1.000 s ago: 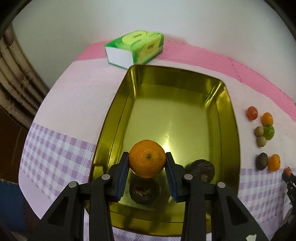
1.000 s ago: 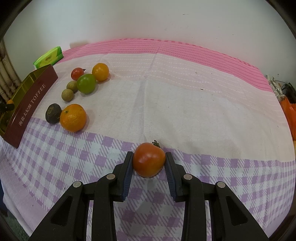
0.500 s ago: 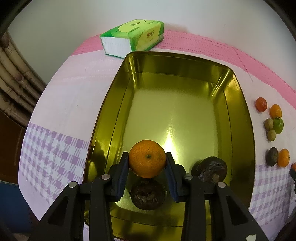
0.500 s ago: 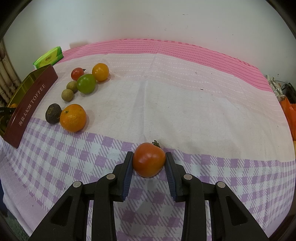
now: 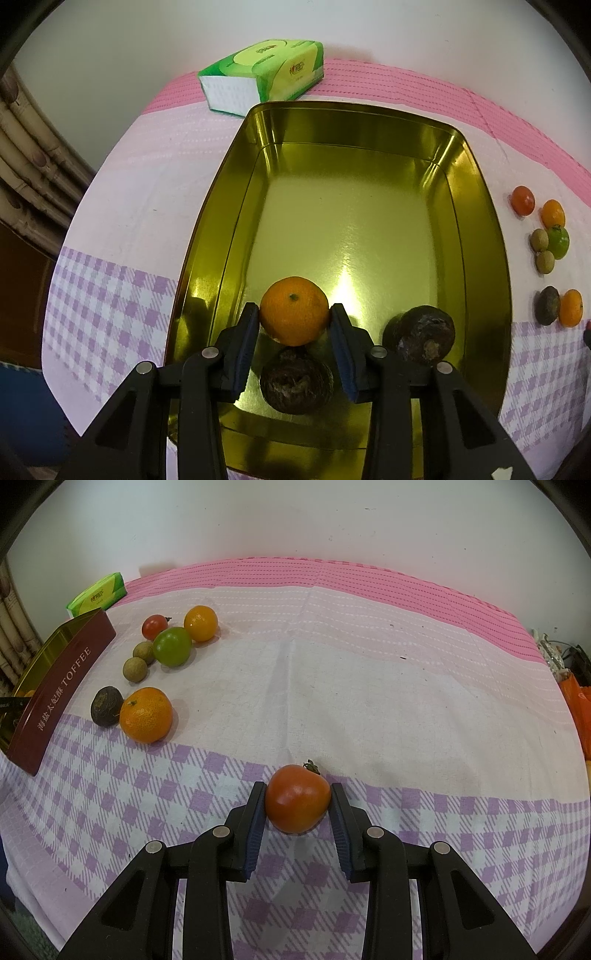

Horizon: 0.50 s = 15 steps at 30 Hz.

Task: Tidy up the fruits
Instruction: 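Carry the mandarin into the gold tin and open the left tool while the right tool holds the tomato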

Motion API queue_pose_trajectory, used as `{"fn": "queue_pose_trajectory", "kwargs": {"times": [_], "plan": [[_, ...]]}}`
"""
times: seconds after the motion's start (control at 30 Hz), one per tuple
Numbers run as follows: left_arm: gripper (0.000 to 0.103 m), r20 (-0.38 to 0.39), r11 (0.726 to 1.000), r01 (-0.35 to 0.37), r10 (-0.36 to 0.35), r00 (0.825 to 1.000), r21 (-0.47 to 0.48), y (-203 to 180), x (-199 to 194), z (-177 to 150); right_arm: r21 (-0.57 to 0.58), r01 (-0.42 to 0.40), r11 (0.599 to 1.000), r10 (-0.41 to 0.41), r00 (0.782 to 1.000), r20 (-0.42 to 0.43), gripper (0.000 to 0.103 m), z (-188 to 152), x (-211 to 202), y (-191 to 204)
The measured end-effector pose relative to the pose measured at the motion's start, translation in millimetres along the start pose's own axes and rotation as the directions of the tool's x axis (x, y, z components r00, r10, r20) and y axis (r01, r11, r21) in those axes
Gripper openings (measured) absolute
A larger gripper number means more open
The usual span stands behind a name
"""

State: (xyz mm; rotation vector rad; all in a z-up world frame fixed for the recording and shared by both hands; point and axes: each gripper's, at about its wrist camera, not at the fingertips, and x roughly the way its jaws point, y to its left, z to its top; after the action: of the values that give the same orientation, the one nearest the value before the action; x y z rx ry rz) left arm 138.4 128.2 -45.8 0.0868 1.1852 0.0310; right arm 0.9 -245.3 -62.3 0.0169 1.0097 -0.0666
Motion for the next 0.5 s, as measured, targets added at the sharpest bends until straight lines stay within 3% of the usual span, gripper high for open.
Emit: {"fn": "queue_pose_trajectory", "kwargs": {"times": [0.17, 0.5], "plan": [[0.04, 0.021, 1.0, 0.005, -0.006, 1.0, 0.004, 0.3, -10.9, -2.6, -0.001, 0.0, 1.0, 0.0, 1.0, 0.0, 0.035, 0.1, 0.1, 0.2], [0.065, 0.079, 1.0, -0.007, 0.007, 0.997, -0.001, 13.6, -43.5, -18.0, -0.001, 0.001, 1.0, -0.001, 1.0, 0.003, 0.035, 0.0, -0.1, 0.4]]}}
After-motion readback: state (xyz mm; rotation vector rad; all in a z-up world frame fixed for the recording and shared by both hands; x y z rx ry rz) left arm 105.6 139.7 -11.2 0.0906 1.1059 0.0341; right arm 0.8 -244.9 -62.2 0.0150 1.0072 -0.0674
